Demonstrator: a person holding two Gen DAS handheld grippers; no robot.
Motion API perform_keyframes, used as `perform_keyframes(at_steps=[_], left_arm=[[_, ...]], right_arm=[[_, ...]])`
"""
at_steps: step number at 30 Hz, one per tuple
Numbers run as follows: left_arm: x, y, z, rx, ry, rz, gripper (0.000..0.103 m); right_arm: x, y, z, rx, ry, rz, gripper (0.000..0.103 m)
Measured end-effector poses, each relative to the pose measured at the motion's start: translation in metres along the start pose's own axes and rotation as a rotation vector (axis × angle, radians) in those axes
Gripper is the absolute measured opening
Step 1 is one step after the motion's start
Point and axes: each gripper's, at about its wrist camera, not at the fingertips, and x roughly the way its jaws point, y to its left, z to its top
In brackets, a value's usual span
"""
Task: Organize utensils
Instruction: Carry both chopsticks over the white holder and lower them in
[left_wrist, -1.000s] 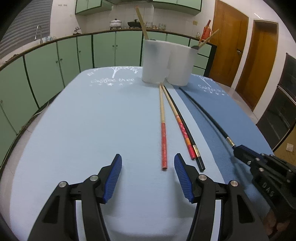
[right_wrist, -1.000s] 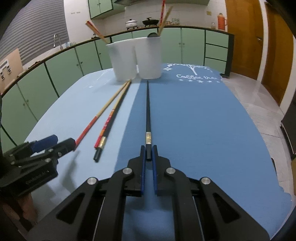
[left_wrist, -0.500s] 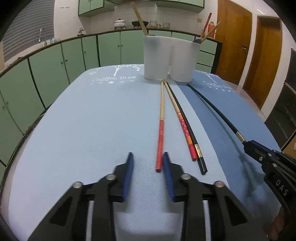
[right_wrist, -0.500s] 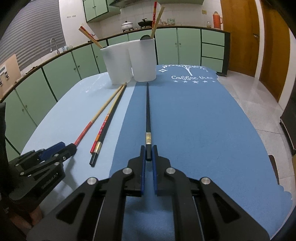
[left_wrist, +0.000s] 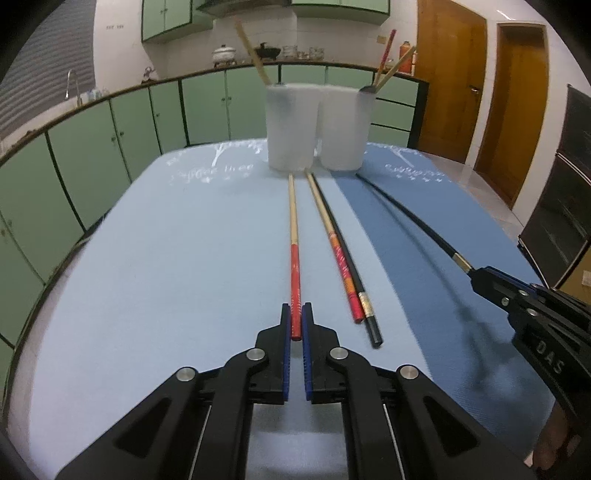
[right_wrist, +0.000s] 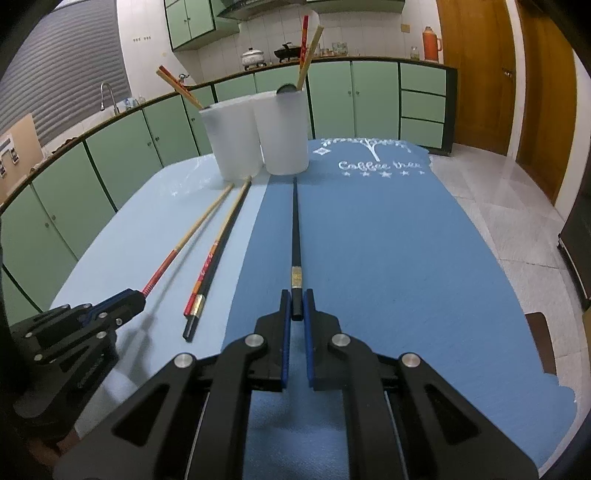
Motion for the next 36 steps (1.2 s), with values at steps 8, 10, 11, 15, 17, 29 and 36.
perform_keyframes(at_steps=[8, 10, 11, 15, 17, 29, 36], left_arm=[[-0.032, 0.004, 0.022, 0.003, -0.057, -0.019, 0.005], [-0.042, 0.006, 0.03, 0.004, -0.084, -0.022, 0.005], [-0.047, 0.006, 0.035, 0.006, -0.098, -0.024, 0.006], [-0.064, 0.008, 0.05, 0.011, -0.151, -0.029, 0.005], [-0.071, 0.007, 0.058, 0.014, -0.177, -0.031, 0.005], [-0.092, 0.015, 0.108, -0.009, -0.272, -0.085, 0.005], [-0.089, 0.019, 0.135, -0.009, -0.287, -0.109, 0.005]], right_arm=[[-0.024, 0.001, 0.02, -0.026, -0.081, 0.001, 0.006], [-0.031, 0.002, 0.028, -0.033, -0.108, 0.004, 0.006], [-0.034, 0.002, 0.031, -0.033, -0.117, 0.007, 0.006], [-0.047, 0.001, 0.046, -0.036, -0.16, 0.023, 0.006], [-0.052, 0.0, 0.054, -0.031, -0.174, 0.035, 0.006], [-0.077, -0.006, 0.116, -0.032, -0.224, 0.1, 0.006], [-0.072, -0.008, 0.154, -0.019, -0.172, 0.158, 0.006]])
